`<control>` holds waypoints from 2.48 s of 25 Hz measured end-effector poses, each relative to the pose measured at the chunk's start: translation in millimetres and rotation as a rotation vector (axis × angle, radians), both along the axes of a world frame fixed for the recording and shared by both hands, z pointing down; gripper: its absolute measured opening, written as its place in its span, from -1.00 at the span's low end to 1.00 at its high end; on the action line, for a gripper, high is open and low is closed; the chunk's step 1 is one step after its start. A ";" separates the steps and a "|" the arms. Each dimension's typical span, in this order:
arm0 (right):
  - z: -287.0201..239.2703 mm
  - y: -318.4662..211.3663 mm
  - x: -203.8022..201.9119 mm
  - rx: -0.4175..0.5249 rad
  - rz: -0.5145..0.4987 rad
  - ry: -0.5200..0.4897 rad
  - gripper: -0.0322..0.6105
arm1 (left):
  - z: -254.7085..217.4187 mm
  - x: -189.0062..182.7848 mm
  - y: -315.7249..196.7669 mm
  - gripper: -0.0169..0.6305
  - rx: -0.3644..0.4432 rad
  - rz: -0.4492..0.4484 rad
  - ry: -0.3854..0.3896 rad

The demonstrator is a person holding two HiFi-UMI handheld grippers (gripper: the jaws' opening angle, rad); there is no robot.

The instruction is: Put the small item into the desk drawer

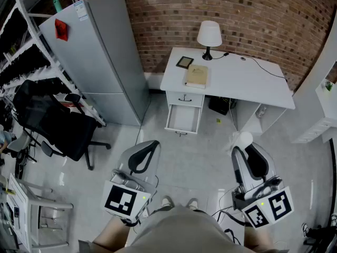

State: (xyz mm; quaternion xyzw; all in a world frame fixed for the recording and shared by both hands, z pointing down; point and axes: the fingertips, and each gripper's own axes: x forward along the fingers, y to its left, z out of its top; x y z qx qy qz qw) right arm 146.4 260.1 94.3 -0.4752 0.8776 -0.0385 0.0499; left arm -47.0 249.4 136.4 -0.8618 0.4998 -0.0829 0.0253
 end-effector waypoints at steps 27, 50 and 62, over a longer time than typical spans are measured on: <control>56.8 -50.8 36.6 -0.116 -0.117 -0.011 -0.53 | 37.7 52.1 -34.4 -0.94 -0.047 -0.050 -0.018; 167.1 -287.5 -61.8 -0.386 0.006 0.007 -0.52 | 136.1 -28.3 -277.4 -0.94 -0.213 0.075 -0.033; 323.8 -422.4 -80.7 -0.648 0.181 0.040 -0.52 | 264.5 -43.5 -413.9 -0.94 -0.420 0.202 -0.065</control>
